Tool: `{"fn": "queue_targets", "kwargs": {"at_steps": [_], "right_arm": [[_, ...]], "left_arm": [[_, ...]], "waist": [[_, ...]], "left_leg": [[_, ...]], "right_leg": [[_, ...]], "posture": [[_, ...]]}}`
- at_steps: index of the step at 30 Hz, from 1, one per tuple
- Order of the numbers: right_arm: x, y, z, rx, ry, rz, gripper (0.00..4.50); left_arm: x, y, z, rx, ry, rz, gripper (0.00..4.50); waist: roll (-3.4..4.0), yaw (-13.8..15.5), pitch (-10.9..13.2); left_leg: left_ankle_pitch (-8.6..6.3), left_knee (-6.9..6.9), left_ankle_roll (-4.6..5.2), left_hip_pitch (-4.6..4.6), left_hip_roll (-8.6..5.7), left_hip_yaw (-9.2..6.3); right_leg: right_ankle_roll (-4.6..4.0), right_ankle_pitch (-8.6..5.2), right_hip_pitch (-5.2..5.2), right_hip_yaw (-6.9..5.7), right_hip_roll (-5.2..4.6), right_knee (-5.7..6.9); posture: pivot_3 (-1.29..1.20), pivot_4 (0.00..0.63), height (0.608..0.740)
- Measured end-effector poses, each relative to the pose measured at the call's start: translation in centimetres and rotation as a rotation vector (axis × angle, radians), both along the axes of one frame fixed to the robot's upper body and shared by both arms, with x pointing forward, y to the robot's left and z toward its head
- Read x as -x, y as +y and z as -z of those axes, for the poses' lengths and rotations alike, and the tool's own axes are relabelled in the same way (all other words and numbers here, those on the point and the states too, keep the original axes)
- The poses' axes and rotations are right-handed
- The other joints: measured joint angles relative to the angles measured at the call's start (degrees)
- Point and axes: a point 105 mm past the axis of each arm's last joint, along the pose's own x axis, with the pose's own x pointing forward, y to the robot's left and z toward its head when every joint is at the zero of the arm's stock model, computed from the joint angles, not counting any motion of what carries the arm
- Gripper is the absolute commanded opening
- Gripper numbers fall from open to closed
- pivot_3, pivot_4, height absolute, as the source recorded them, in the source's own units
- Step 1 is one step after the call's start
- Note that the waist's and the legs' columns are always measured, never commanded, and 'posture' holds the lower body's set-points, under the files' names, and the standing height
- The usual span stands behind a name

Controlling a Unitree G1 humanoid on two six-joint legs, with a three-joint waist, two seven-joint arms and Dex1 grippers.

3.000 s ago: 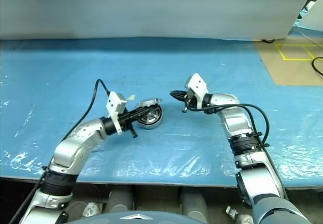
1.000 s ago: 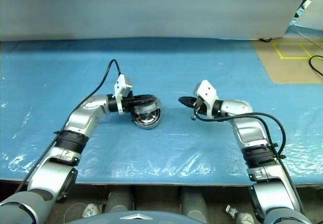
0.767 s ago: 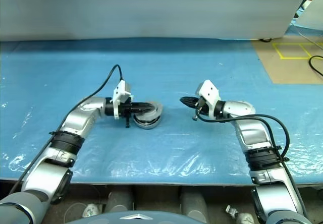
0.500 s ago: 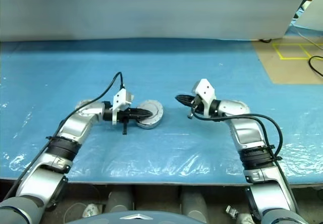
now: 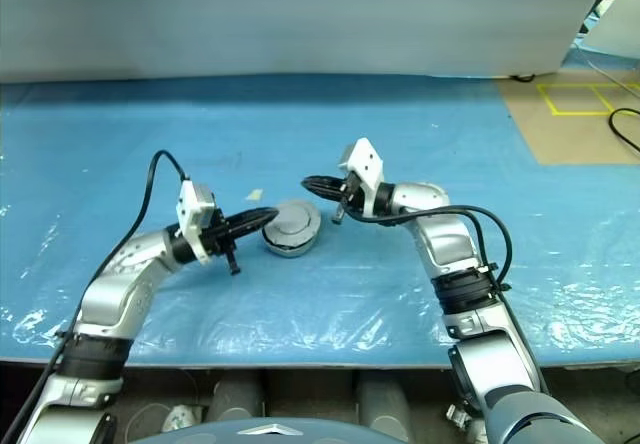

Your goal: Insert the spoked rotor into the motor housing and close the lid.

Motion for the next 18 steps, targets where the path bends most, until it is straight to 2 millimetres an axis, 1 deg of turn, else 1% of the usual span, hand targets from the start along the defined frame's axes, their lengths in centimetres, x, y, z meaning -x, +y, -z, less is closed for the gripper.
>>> {"fn": "queue_targets", "kwargs": {"at_steps": [5,11,12,15,18], "right_arm": [[0.1,1.3,1.2,0.031,0.025,-0.064,2.28],[0.3,2.6,2.7,0.079,0.041,-0.115,4.36],[0.2,2.7,3.0,0.084,0.052,-0.114,4.44],[-0.1,2.6,3.8,0.119,0.071,-0.105,4.44],[-0.3,2.6,4.4,0.161,0.058,-0.102,4.44]], "left_arm": [[2.1,1.2,1.7,-0.045,0.041,-0.086,0.0],[3.3,1.8,1.4,-0.049,0.028,-0.156,0.0],[3.5,2.0,1.5,-0.049,0.031,-0.168,0.0],[3.7,2.4,1.9,-0.051,0.046,-0.198,0.0],[3.7,2.5,1.8,-0.055,0.04,-0.206,0.0]], "waist": [[0.01,0.11,0.01],[0.0,0.0,0.01],[0.0,-0.02,0.01],[0.0,-0.03,0.01],[0.0,-0.02,0.01]], "left_leg": [[-0.01,0.01,0.02,-0.02,0.02,0.0],[-0.02,0.03,0.03,0.01,0.03,0.02],[-0.02,0.03,0.03,0.01,0.03,0.02],[-0.01,0.03,0.03,0.0,0.03,0.03],[-0.01,0.03,0.02,0.0,0.03,0.03]], "right_leg": [[0.0,-0.01,0.0,-0.03,-0.01,-0.03],[0.0,-0.01,0.0,0.0,0.0,-0.02],[0.0,-0.01,0.0,0.01,0.0,-0.02],[0.0,-0.01,-0.01,0.01,0.01,-0.03],[0.0,-0.01,-0.01,0.01,0.01,-0.03]], "posture": [[0.0,0.15,0.74],[0.0,0.15,0.74],[0.0,0.15,0.74],[0.0,0.15,0.74],[0.0,0.15,0.74]]}}
